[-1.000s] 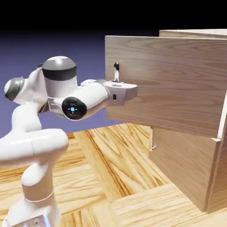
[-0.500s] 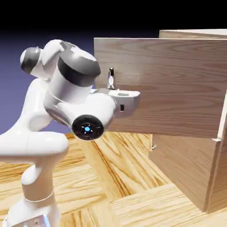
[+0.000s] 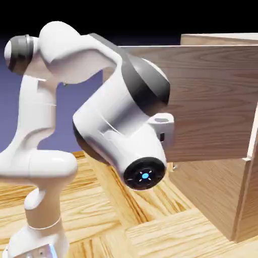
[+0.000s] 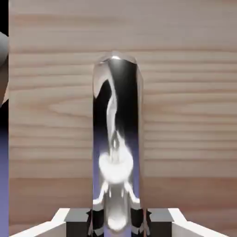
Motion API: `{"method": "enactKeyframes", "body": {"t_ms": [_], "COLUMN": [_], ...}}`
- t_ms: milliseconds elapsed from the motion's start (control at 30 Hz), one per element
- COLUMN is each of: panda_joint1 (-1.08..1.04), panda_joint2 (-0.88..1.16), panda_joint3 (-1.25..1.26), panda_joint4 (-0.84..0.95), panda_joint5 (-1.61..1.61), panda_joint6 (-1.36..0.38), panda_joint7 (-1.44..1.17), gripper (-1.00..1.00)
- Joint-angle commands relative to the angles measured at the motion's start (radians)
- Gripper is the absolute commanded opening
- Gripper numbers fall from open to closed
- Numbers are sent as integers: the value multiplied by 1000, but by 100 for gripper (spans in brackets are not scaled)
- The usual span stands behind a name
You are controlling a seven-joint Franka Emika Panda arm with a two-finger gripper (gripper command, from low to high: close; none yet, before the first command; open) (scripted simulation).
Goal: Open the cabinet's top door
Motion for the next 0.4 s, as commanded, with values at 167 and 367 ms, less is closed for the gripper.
{"method": "enactKeyframes", "body": {"t_ms": [167,367], "panda_joint1": [16,56], "panda_joint2": [-218,-403], "panda_joint3": [51,82], "panda_joint4": [176,333], "panda_joint5": [-105,-179], "panda_joint6": [26,33], "panda_joint7": [28,87], "gripper": [-100,-100]}}
